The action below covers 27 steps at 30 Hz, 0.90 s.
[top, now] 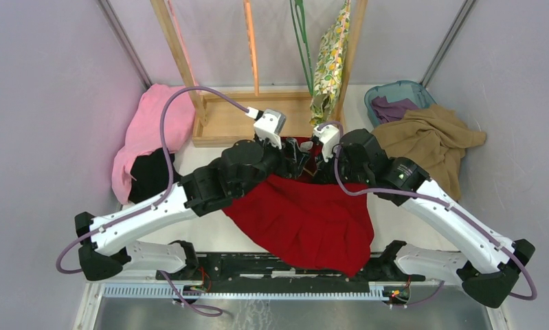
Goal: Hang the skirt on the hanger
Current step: Pick up the hanger at the center of the board.
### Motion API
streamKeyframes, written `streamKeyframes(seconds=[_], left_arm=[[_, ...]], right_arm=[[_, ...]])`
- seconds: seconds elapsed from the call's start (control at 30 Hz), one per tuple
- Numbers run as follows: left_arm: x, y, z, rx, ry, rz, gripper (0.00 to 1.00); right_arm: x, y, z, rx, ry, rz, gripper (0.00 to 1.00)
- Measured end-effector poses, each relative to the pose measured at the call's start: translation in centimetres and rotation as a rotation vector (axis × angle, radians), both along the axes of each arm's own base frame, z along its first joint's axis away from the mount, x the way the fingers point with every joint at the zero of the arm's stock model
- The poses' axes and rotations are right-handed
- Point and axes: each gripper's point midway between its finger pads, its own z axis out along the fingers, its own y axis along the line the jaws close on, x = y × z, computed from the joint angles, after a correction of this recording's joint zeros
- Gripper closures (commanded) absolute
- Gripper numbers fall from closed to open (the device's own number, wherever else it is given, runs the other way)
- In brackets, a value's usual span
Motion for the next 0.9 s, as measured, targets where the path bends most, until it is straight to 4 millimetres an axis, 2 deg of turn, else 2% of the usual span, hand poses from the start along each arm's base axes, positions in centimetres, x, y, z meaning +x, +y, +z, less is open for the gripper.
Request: streamKeyframes(seconds=[0.03, 0.07, 0.1, 0.13, 0.27, 0.37, 0.57, 0.73, 0.8, 0.9], left_arm=[[-0.1, 0.2, 0.3, -0.005, -0.003, 0.001, 0.31], [-0.1, 0.4, 0.3, -0.005, -0.004, 0.003, 0.22], [-0.1, 0.5, 0.3, -0.003, -0.003, 0.004, 0.08], [-0.2, 0.5, 0.1, 0.002, -0.001, 0.003, 0.0], [-0.6, 1.1, -1.0, 0.027, 0.007, -0.006, 0.01], [-0.9, 1.5, -0.7, 0.02, 0.005, -0.014, 0.01], [-2.7, 1.3, 1.5, -0.062, -0.037, -0.121, 0.01], [-4.8, 0.7, 4.9, -0.177, -0.123, -0.249, 0.01], [-5.2, 1.0, 5.6, -0.204, -0.147, -0.264, 0.0], [-5.2, 2.4, 5.9, -0.224, -0.166, -0.234, 0.05]], right_arm=[[-0.1, 0.1, -0.1, -0.002, 0.003, 0.007, 0.99], [-0.2, 0.1, -0.1, -0.003, 0.007, 0.011, 0.99], [-0.3, 0.1, -0.2, -0.006, 0.009, 0.014, 0.99], [-0.4, 0.1, -0.2, -0.007, 0.011, 0.016, 0.99], [-0.7, 0.2, -0.4, -0.013, 0.015, 0.026, 0.99], [-0.9, 0.2, -0.8, -0.02, 0.021, 0.031, 0.99], [-1.4, -0.1, -1.7, -0.033, 0.033, 0.037, 0.99], [-1.6, -0.5, -3.0, -0.058, 0.052, 0.03, 0.99], [-1.7, -0.7, -3.5, -0.069, 0.059, 0.026, 0.99], [-1.8, -1.0, -3.7, -0.076, 0.059, 0.02, 0.99]])
